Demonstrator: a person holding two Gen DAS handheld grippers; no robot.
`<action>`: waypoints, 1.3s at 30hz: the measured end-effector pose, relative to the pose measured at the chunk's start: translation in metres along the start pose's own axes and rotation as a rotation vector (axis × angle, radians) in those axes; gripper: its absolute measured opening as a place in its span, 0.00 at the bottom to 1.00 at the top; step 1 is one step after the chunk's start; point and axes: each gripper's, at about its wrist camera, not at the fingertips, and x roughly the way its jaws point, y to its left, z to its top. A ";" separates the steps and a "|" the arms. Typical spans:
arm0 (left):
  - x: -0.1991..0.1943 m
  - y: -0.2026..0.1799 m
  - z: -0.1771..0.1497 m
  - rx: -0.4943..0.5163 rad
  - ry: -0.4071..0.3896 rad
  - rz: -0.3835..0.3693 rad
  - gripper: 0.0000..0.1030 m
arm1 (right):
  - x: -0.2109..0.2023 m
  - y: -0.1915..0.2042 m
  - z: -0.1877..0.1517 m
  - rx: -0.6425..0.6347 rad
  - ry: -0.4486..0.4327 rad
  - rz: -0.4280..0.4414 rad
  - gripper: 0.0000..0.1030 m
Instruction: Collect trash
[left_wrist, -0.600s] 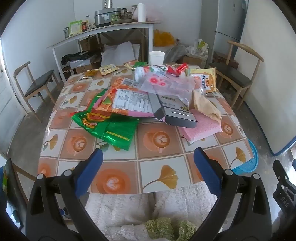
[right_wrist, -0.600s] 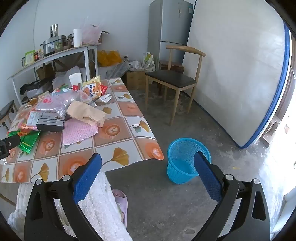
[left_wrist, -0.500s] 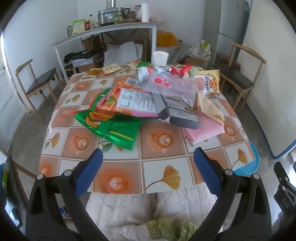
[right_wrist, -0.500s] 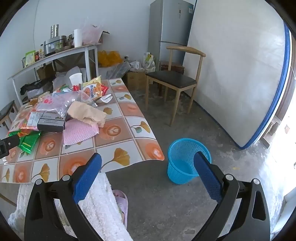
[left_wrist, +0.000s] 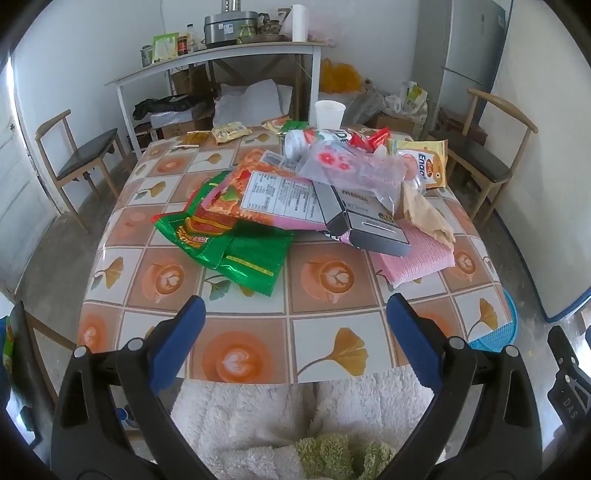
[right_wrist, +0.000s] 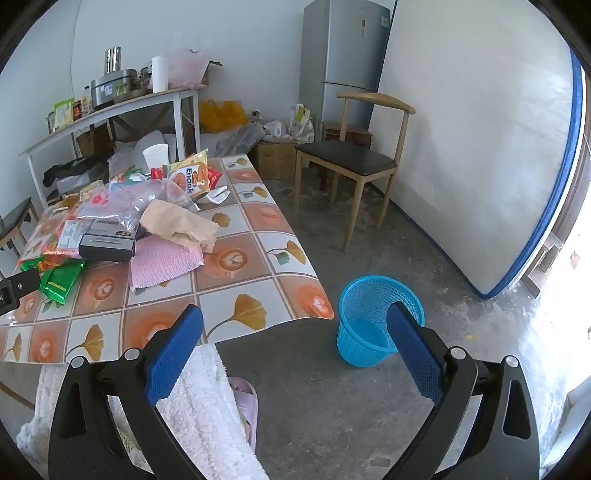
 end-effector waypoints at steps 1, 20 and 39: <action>0.000 0.001 -0.001 0.000 0.000 0.000 0.92 | 0.000 0.000 0.000 0.000 0.001 0.000 0.94; 0.004 -0.001 -0.007 0.004 0.010 0.002 0.92 | 0.000 0.002 -0.001 -0.005 0.001 0.003 0.94; 0.004 -0.001 -0.004 0.003 0.014 0.001 0.92 | 0.000 0.001 -0.001 -0.003 0.000 0.004 0.94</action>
